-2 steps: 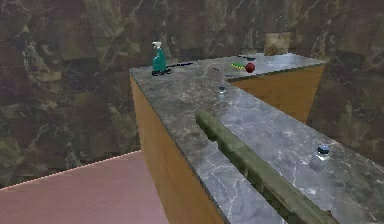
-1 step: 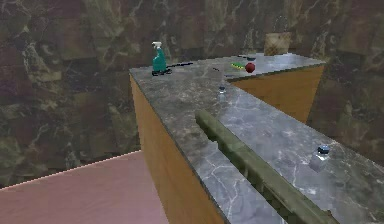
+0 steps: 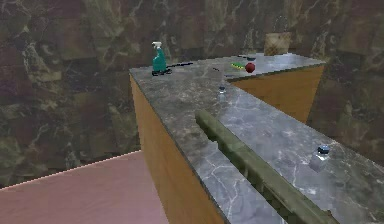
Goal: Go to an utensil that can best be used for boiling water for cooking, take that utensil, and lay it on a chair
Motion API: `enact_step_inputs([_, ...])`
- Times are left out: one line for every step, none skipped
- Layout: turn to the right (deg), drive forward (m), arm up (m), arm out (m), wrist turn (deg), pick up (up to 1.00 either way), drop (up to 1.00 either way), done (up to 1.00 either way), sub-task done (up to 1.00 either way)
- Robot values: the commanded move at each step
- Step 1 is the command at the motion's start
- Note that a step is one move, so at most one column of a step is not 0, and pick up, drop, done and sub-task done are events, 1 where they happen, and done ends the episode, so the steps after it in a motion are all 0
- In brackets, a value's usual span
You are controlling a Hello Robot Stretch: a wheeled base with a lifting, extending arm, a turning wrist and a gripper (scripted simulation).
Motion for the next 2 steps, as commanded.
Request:
enact_step_inputs([0.0,0.0,0.0,0.0,36.0,0.0,0.0,0.0,0.0])
enact_step_inputs([0.0,0.0,-0.06,0.0,0.0,0.0,0.0,0.0,0.0])
